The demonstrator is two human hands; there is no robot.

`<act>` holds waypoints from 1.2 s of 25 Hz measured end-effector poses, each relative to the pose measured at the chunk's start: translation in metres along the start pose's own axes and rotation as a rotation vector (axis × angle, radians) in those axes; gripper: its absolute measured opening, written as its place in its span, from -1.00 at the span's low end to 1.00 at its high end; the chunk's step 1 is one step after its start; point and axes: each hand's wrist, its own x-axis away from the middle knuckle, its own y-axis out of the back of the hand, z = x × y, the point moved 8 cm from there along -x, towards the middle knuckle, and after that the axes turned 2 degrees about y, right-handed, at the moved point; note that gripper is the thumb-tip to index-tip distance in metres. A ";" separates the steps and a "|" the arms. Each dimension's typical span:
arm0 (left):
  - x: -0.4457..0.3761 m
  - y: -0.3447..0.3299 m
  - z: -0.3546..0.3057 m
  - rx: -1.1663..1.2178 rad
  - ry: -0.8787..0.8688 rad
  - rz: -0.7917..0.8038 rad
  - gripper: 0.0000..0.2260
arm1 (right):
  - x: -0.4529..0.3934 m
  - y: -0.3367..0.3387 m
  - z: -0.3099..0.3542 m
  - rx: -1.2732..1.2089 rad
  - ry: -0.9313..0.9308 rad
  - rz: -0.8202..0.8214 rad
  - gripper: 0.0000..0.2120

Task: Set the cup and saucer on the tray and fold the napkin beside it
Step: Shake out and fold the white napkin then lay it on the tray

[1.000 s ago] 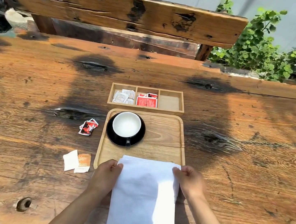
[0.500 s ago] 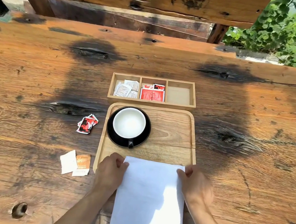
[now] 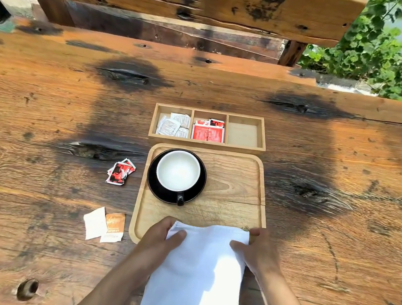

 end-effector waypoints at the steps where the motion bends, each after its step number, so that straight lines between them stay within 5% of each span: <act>1: 0.003 0.002 -0.001 0.035 -0.004 0.018 -0.81 | 0.001 -0.004 -0.001 -0.141 -0.027 0.069 -0.62; 5: 0.014 0.019 -0.004 0.217 -0.014 0.020 -0.85 | 0.013 -0.013 -0.004 -0.324 -0.074 0.287 -0.85; 12: 0.030 0.046 -0.028 0.184 -0.132 -0.145 -0.79 | 0.047 0.003 0.034 -0.628 0.183 0.380 -0.72; 20: 0.061 0.048 -0.133 0.145 -0.566 -0.098 -0.82 | 0.089 0.068 0.111 -0.850 0.592 0.218 -0.82; 27: 0.053 0.053 -0.008 0.103 -0.254 -0.100 -0.81 | 0.083 0.011 0.034 -0.574 0.438 0.298 -0.55; 30: 0.054 0.052 0.061 0.076 -0.076 -0.122 -0.82 | 0.088 -0.028 -0.020 -0.569 0.249 0.411 -0.82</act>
